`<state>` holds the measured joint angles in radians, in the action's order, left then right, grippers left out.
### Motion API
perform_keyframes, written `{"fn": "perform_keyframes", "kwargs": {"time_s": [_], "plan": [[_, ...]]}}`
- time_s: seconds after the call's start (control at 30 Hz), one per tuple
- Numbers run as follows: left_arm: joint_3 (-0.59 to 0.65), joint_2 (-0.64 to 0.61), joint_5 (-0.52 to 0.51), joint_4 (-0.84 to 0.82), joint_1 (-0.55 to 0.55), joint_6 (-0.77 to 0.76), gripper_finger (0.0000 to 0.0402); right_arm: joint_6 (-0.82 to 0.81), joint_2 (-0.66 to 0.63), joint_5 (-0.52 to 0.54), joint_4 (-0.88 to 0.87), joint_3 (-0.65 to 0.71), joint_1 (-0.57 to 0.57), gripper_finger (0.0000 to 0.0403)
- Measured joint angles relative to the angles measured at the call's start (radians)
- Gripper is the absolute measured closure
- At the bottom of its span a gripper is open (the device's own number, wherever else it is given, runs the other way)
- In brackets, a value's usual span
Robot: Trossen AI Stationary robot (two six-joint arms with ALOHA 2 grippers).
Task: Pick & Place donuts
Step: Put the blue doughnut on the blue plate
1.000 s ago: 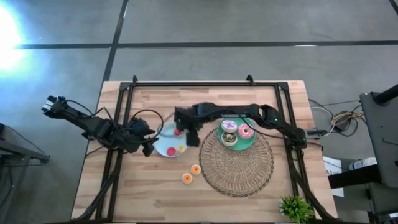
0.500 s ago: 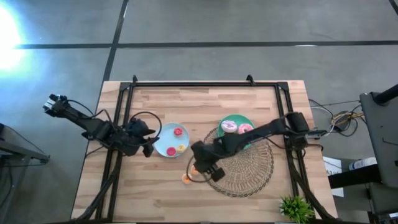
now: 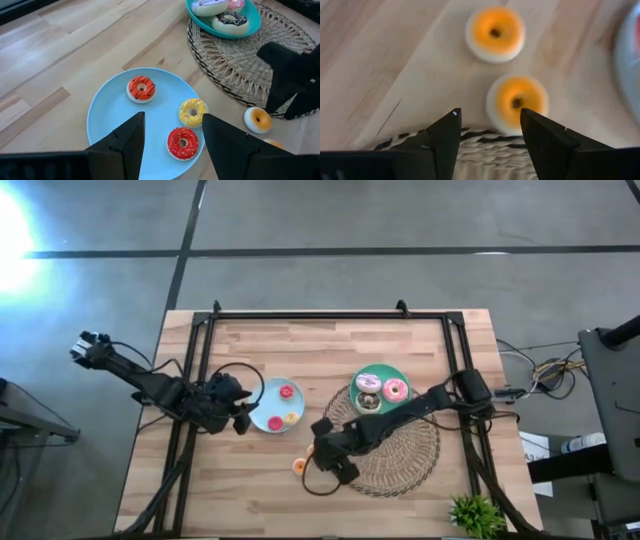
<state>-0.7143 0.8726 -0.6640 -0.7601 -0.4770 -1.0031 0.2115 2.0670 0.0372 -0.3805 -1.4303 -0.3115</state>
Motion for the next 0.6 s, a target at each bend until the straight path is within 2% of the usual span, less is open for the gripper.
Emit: {"fn": "perform_keyframes", "kwargs": {"time_s": [0.6], "plan": [[0.0, 0.027, 0.0, 0.001, 0.0, 0.005, 0.023, -0.078, 0.077, -0.012, 0.012, -0.035, 0.012, 0.0244]]}}
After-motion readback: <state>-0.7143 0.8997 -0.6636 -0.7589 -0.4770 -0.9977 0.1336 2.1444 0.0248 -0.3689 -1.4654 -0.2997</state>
